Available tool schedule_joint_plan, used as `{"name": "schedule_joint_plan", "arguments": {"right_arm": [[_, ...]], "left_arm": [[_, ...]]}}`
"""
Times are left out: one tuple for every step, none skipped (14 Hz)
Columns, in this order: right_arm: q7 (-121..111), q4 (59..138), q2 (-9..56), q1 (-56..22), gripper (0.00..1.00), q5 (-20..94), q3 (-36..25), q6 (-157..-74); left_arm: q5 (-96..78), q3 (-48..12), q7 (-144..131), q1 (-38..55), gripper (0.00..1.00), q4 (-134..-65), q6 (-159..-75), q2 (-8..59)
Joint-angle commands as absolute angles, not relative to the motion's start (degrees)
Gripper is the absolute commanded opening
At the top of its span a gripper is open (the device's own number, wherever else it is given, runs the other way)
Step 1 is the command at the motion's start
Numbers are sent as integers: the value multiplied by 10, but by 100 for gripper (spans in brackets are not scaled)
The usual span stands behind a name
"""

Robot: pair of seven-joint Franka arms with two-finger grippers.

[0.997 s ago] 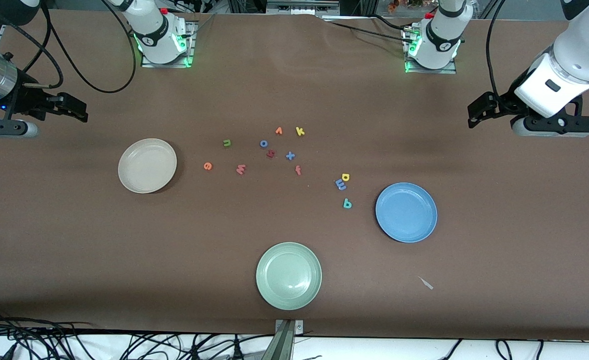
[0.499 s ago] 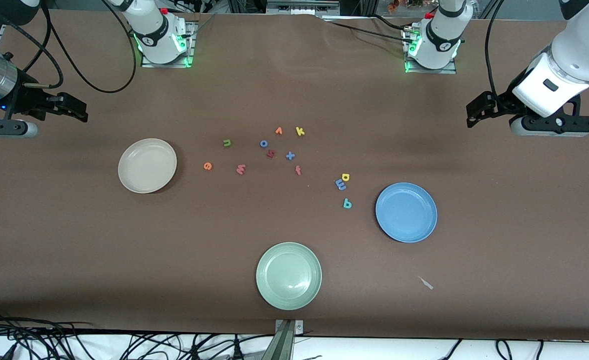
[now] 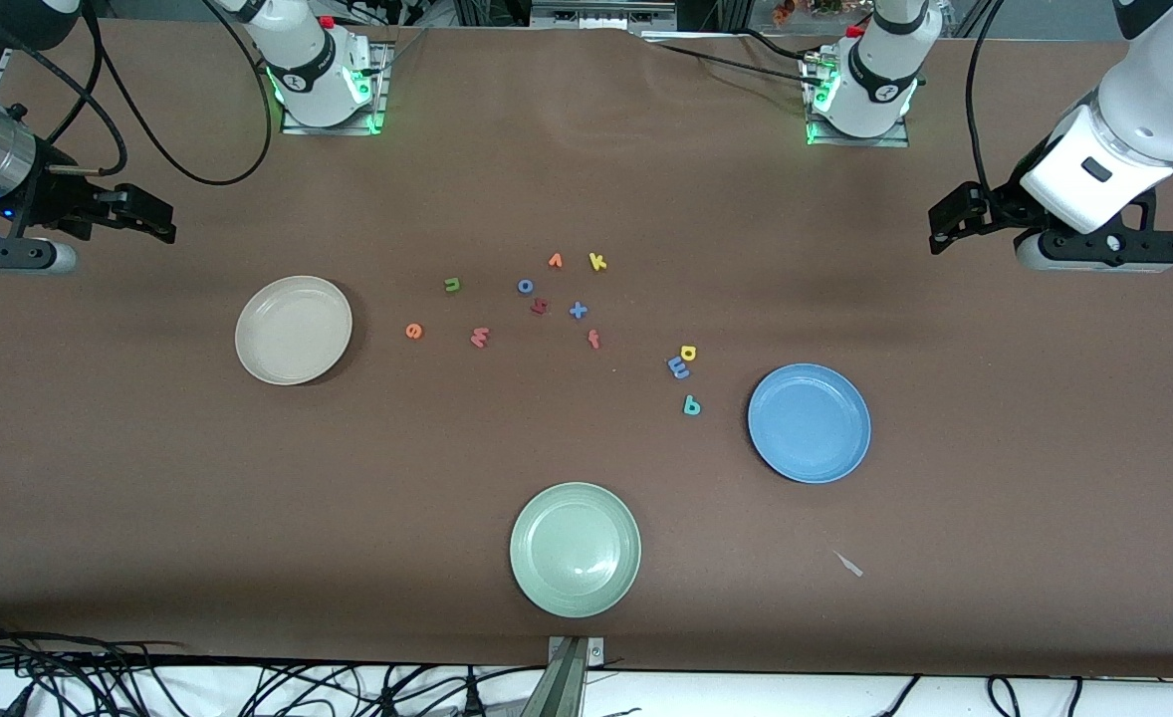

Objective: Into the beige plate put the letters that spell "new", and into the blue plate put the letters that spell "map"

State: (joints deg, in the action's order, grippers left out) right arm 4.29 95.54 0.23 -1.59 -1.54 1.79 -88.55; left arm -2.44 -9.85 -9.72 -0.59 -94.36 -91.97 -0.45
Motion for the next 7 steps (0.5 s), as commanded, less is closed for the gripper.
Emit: {"name": "schedule_joint_plan", "arguments": {"right_arm": [[36, 947, 2, -16, 100, -22, 20, -878], [36, 947, 1, -16, 100, -22, 20, -876], [38, 947, 1, -16, 100, -22, 22, -876], [38, 947, 1, -17, 100, -22, 22, -877], [36, 947, 1, -17, 100, -22, 22, -879], [38, 947, 1, -17, 100, -22, 22, -880], [38, 947, 1, -17, 100, -22, 22, -880]], "left_arm": [[-11, -99, -104, -4, 100, -931, -907, -3], [-11, -99, -104, -4, 100, -930, -907, -2], [-11, -98, -104, -4, 100, -930, -907, -3], [-11, -99, -104, -4, 100, -930, -907, -2], [-11, -99, -103, -4, 100, -930, -907, -2], [-11, -99, -104, -4, 100, -930, -907, -2], [-11, -98, -103, -4, 100, -930, -907, -2]]}}
